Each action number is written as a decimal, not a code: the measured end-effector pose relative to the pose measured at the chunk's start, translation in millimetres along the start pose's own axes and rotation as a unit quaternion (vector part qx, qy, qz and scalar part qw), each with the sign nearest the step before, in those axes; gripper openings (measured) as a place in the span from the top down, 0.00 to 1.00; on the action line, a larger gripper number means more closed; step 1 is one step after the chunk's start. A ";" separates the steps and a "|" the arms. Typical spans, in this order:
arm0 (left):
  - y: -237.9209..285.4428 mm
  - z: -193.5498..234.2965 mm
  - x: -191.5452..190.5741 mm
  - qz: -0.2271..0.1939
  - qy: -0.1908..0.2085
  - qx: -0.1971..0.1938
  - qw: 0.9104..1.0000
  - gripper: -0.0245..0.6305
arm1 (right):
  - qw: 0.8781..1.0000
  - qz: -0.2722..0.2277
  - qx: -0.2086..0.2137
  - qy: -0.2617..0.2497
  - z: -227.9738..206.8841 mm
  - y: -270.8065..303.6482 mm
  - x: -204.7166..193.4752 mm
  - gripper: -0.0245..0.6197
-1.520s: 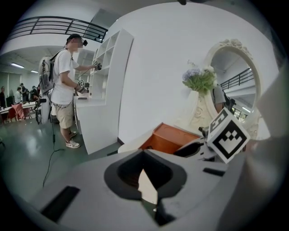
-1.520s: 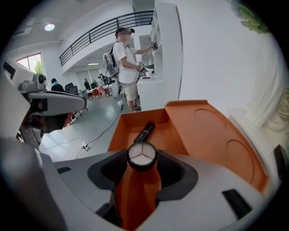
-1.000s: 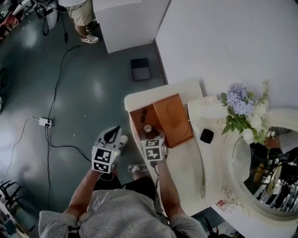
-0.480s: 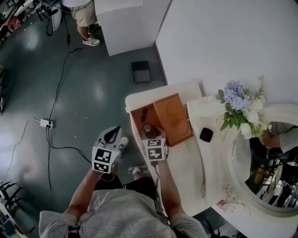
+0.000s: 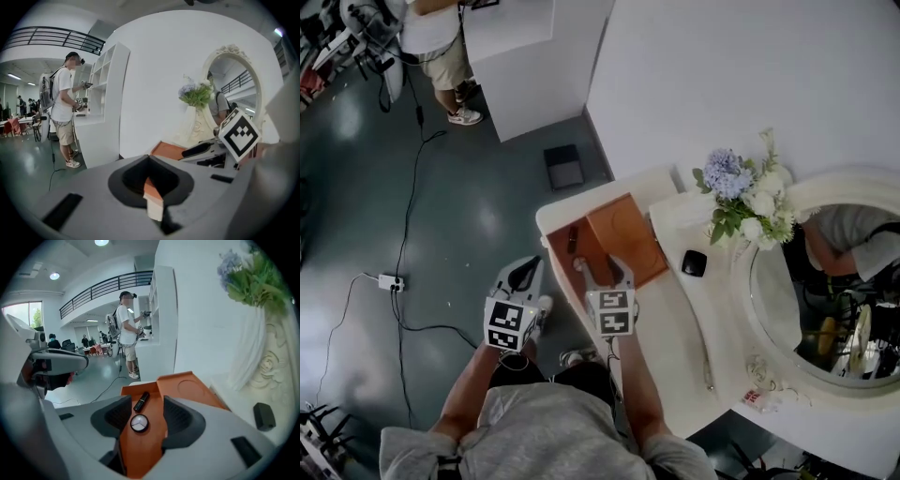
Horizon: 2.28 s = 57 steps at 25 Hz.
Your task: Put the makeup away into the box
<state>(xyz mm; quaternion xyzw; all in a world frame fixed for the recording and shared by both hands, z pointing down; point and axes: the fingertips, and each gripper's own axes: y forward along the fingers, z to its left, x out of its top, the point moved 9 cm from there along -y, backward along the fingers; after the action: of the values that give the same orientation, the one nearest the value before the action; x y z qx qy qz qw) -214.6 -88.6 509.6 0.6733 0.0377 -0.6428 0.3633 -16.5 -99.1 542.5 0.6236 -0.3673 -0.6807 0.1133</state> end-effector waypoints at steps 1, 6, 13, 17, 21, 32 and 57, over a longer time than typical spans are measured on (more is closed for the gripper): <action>0.4 -3.2 5.5 -0.004 0.004 -0.006 1.000 0.96 | 1.000 -0.011 -0.008 0.003 -3.0 -8.4 3.2 0.62; 5.7 -24.0 35.6 -0.027 0.031 -0.040 0.998 0.96 | 0.996 -0.066 -0.057 0.022 -23.7 -52.5 12.3 0.62; 17.6 -63.6 70.6 -0.051 0.078 -0.106 0.990 0.96 | 0.982 -0.116 -0.137 0.063 -52.9 -113.4 9.2 0.65; 26.1 -91.4 89.3 -0.068 0.102 -0.153 0.980 0.96 | 0.969 -0.135 -0.188 0.085 -65.3 -147.6 1.2 0.69; 34.0 -121.0 101.2 -0.075 0.122 -0.197 0.970 0.96 | 0.955 -0.149 -0.234 0.107 -74.8 -178.4 -11.2 0.75; 52.1 -196.6 111.3 -0.079 0.168 -0.310 0.933 0.96 | 0.908 -0.174 -0.349 0.153 -81.7 -249.4 -53.0 0.88; 85.9 -221.3 108.9 -0.052 0.175 -0.309 0.934 0.96 | 0.922 -0.167 -0.318 0.144 -119.0 -231.2 -56.7 0.92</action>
<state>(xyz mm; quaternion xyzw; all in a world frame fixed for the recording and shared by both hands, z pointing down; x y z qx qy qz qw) 34.0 -78.0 430.2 0.6269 0.3320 -0.4896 0.5069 175.8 55.8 443.3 0.6980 -0.0017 -0.6738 0.2424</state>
